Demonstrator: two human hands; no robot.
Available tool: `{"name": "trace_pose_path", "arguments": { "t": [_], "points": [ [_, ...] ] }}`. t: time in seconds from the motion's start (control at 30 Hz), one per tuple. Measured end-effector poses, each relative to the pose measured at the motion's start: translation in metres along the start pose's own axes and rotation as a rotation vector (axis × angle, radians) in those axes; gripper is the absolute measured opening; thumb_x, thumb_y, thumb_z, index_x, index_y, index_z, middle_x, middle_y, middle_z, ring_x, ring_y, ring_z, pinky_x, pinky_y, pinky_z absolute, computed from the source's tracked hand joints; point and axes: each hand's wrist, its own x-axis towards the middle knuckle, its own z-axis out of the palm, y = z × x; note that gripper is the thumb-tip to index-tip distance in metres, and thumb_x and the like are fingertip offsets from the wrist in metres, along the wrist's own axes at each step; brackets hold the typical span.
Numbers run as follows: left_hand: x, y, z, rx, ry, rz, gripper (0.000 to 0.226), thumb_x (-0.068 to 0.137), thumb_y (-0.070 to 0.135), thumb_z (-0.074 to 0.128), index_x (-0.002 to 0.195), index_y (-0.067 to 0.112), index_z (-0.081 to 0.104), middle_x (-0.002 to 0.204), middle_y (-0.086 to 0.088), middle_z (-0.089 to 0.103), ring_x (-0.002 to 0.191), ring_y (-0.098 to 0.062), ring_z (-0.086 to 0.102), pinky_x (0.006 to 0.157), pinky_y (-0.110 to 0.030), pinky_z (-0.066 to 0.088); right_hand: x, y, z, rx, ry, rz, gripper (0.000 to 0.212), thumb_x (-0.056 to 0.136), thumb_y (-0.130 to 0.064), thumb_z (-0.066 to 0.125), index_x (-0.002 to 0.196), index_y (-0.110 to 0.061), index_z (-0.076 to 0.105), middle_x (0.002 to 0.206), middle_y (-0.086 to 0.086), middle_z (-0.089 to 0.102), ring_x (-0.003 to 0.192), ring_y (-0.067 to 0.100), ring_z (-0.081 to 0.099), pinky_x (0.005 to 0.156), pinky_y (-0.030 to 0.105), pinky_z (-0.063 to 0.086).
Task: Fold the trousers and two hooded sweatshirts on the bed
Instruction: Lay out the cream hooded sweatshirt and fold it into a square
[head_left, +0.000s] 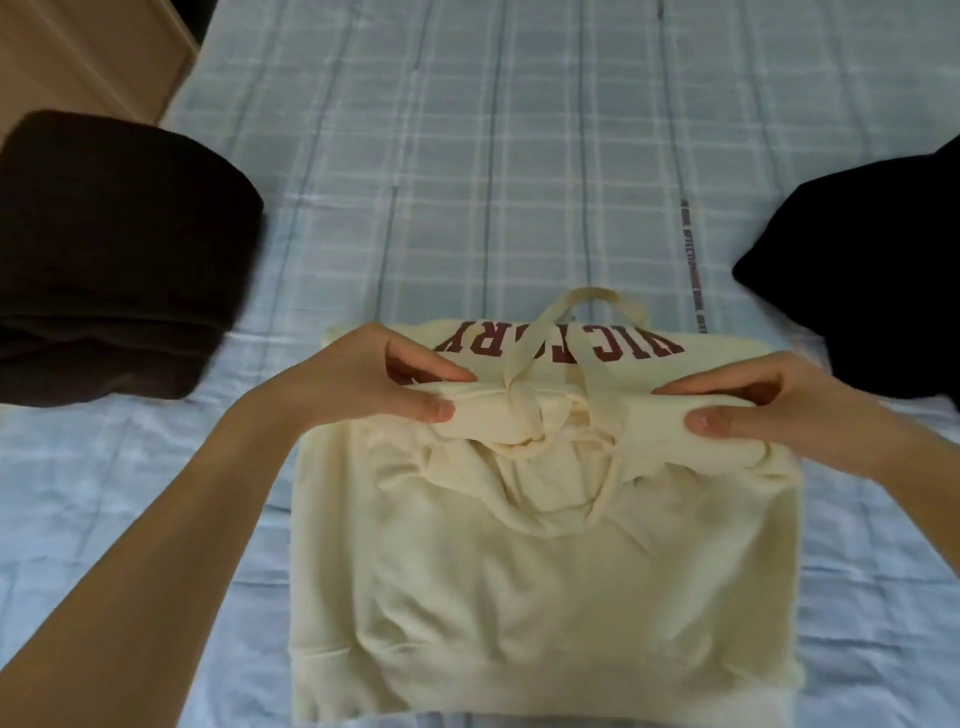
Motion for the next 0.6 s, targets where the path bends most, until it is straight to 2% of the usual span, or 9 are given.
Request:
{"name": "trace_pose_path", "arguments": {
  "t": [0.1,0.2,0.33,0.5,0.6],
  "points": [
    [-0.014,-0.024,0.018,-0.038,0.022,-0.006,0.039,0.075,0.006,0.081,0.101,0.034,0.075,0.093,0.022,0.074,0.091,0.007,0.068,0.073,-0.003,0.046,-0.013,0.019,0.023,-0.008,0.021,0.028,0.031,0.069,-0.024,0.077,0.097,-0.037,0.080,0.105,-0.011,0.077,0.098,0.005,0.071,0.077,0.015,0.055],
    [-0.036,-0.037,0.031,-0.073,0.056,0.007,0.039,0.075,0.005,0.081,0.101,0.033,0.075,0.089,0.020,0.075,0.086,0.007,0.069,0.068,-0.002,0.047,-0.030,0.028,0.044,0.009,0.058,0.012,0.035,0.070,-0.024,0.076,0.105,-0.029,0.077,0.107,-0.011,0.076,0.101,0.005,0.070,0.077,0.015,0.055],
    [-0.072,-0.037,0.047,-0.079,0.084,0.053,0.038,0.073,0.006,0.081,0.098,0.034,0.075,0.088,0.020,0.075,0.083,0.008,0.069,0.066,-0.001,0.046,-0.066,0.025,0.060,-0.019,0.097,0.000,0.037,0.068,-0.026,0.076,0.105,-0.030,0.076,0.104,-0.016,0.076,0.098,-0.001,0.069,0.076,0.012,0.053],
    [-0.106,-0.051,0.082,-0.071,-0.026,0.000,0.038,0.073,0.009,0.083,0.099,0.036,0.076,0.093,0.020,0.075,0.090,0.008,0.067,0.071,-0.001,0.045,-0.104,0.040,0.071,-0.081,0.012,0.077,0.030,0.080,-0.013,0.077,0.107,-0.025,0.077,0.106,-0.016,0.075,0.101,-0.002,0.068,0.082,0.011,0.052],
    [-0.110,-0.079,0.116,-0.003,-0.094,-0.024,0.041,0.074,0.007,0.083,0.098,0.039,0.074,0.088,0.024,0.074,0.082,0.012,0.065,0.071,-0.003,0.043,-0.109,0.075,0.090,-0.177,-0.058,0.148,0.030,0.083,-0.012,0.077,0.110,-0.023,0.077,0.106,-0.012,0.076,0.105,0.003,0.069,0.090,0.014,0.052]
  ]
}}
